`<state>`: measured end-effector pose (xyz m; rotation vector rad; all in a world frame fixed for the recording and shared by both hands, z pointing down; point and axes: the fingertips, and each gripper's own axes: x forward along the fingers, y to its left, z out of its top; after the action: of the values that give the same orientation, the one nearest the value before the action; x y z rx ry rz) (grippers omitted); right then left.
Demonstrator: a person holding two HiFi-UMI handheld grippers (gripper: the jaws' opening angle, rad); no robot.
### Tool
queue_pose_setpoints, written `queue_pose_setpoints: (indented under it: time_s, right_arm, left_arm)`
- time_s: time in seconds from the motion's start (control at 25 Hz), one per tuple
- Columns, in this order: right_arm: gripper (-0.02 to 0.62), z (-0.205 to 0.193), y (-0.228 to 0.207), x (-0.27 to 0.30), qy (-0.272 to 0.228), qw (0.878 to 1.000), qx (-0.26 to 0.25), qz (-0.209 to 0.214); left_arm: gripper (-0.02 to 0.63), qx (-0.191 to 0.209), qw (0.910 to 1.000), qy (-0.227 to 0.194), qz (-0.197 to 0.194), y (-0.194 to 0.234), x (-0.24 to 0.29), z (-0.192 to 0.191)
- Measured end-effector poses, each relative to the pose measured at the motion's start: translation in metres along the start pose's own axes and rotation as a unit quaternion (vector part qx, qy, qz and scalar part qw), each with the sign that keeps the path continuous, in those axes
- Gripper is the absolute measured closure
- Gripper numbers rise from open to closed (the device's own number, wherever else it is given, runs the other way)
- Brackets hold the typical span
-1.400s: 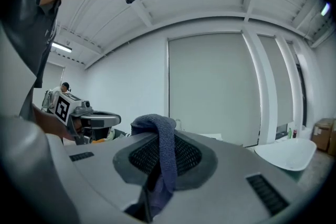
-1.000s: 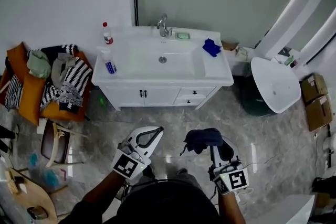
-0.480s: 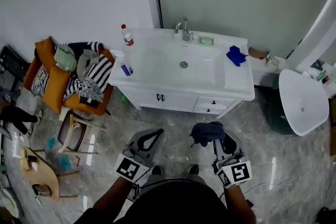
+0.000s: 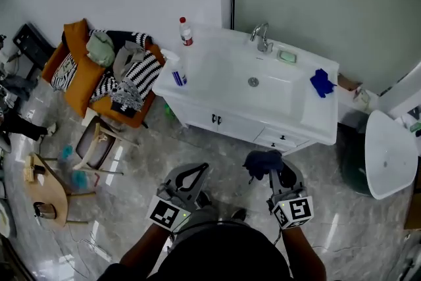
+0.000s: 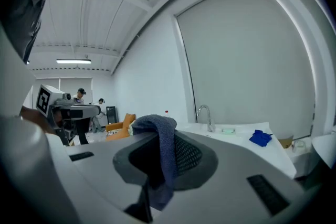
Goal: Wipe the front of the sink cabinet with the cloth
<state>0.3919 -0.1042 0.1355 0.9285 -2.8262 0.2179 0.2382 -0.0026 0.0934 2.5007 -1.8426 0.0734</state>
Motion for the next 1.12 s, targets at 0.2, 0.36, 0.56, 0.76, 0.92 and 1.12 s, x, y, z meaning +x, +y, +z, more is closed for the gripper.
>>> queue_pose_setpoints:
  time_s: [0.2, 0.36, 0.56, 0.76, 0.92, 1.12]
  right_arm:
    - [0.548, 0.002, 0.023, 0.046, 0.003, 1.0, 0.003, -0.007]
    - [0.548, -0.01, 0.035, 0.078, 0.012, 1.0, 0.005, 0.001]
    - [0.546, -0.068, 0.018, 0.124, 0.073, 0.996, 0.043, 0.023]
    - [0.547, -0.135, -0.007, 0.166, 0.125, 0.989, 0.059, 0.05]
    - [0.548, -0.183, -0.03, 0.209, 0.157, 0.985, 0.054, 0.056]
    - [0.548, -0.259, -0.042, 0.265, 0.208, 0.976, 0.032, 0.056]
  left_arm:
    - [0.603, -0.029, 0.9992, -0.025, 0.007, 0.066, -0.004, -0.006]
    - [0.603, -0.015, 0.9993, -0.034, 0.0, 0.107, -0.003, -0.012]
    - [0.603, 0.011, 0.9993, -0.026, 0.025, 0.138, 0.001, -0.024]
    - [0.603, 0.003, 0.9954, 0.011, 0.095, 0.136, -0.003, -0.05]
    - [0.603, -0.089, 0.98, 0.015, 0.177, 0.13, -0.006, -0.087]
    - [0.603, -0.138, 0.9664, 0.036, 0.214, 0.127, -0.016, -0.135]
